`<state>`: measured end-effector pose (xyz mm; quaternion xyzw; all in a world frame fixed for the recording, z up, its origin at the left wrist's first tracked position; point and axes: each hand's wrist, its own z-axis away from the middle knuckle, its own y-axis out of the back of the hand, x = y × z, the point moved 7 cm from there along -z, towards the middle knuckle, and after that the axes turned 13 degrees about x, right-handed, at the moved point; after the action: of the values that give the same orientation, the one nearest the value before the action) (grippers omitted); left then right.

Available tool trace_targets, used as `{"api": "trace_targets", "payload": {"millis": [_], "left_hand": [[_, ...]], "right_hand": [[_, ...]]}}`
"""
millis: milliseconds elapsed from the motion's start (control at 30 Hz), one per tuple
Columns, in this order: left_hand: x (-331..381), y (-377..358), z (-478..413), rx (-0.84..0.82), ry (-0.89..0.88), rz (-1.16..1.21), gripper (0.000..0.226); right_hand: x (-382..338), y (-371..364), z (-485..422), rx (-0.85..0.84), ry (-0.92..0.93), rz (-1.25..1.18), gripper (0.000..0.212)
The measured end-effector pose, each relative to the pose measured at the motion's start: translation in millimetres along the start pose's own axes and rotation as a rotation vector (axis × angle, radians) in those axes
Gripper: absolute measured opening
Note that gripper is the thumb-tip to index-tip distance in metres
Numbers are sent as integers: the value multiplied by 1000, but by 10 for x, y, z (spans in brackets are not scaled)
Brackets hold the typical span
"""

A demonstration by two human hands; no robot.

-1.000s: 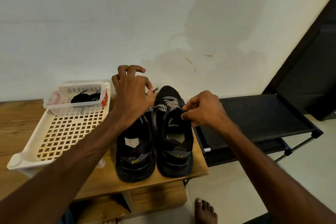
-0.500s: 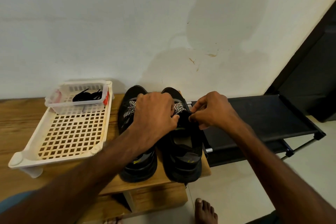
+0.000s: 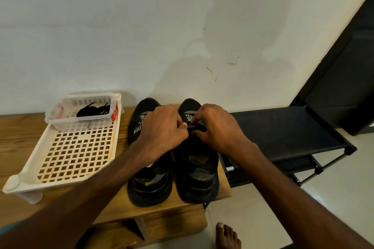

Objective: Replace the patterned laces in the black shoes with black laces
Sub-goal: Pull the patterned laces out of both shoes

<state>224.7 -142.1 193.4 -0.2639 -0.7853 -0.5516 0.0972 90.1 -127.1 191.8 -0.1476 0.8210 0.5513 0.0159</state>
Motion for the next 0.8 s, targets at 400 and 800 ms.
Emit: {"api": "trace_targets", "payload": {"millis": [400,800], "left_hand": [[-88,32,-40,49,62,-15,18],[-12,71,-6,62,44,-20,18]], "right_hand": [[294,178,6,170,-369,-304,2],[-64,60,32,2,-24,-182,29]]}}
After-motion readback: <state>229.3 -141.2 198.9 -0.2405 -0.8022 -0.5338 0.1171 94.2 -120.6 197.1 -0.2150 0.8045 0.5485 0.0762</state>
